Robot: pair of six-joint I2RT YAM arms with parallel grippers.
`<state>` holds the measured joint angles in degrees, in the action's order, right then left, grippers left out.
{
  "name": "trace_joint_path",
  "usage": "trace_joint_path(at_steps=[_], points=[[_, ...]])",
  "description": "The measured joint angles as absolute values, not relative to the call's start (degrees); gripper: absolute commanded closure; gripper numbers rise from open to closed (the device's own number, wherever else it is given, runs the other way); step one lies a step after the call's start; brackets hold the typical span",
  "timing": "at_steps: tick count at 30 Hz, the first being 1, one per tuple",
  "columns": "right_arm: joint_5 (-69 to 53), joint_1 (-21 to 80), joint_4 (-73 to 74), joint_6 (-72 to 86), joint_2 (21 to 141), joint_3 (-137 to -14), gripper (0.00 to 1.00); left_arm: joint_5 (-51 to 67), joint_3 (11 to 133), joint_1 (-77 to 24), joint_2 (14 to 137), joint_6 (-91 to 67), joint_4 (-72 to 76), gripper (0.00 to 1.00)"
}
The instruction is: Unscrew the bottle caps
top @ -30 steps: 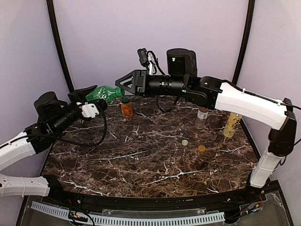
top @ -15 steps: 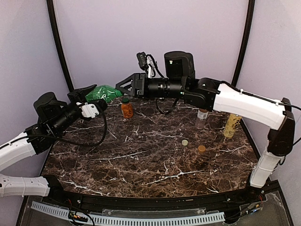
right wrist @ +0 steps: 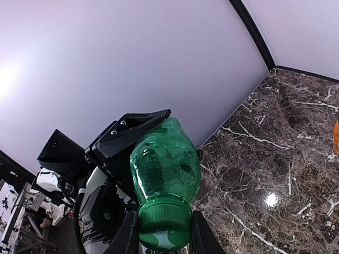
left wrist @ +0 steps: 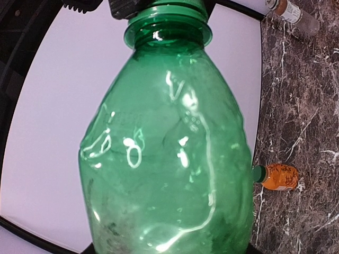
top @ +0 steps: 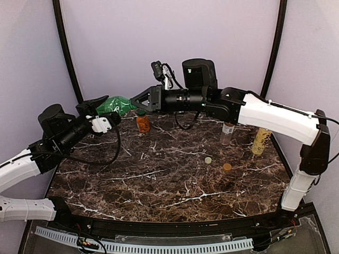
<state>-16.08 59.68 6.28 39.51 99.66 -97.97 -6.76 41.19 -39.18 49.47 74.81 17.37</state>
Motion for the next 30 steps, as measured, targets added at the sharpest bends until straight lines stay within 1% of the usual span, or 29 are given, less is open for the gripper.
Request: trace_joint_path(at_steps=[7,12,17,22,27,30], points=[[-20.3,59.0,7.6,34.8,101.0,-100.2,1.00,-7.2,41.2,-39.2,48.8,74.0,16.2,0.83],[-20.7,60.1,12.1,22.3,100.9,-101.8,1.00,-2.8,44.4,-39.0,47.5,66.2,5.0,0.85],[-16.7,64.3,19.4,2.7,98.8,-102.9,1.00,6.6,48.0,-38.8,46.0,56.8,-8.3,0.87],[-12.4,69.0,26.6,-15.9,97.1,-103.7,1.00,17.0,51.1,-38.7,45.8,51.2,-19.4,0.88],[-8.1,73.3,32.6,-30.5,96.7,-103.9,1.00,26.6,52.4,-38.8,46.5,47.2,-29.3,0.88],[-6.4,75.1,34.9,-37.3,96.7,-103.9,1.00,30.7,52.4,-38.8,47.0,45.8,-32.5,0.89]])
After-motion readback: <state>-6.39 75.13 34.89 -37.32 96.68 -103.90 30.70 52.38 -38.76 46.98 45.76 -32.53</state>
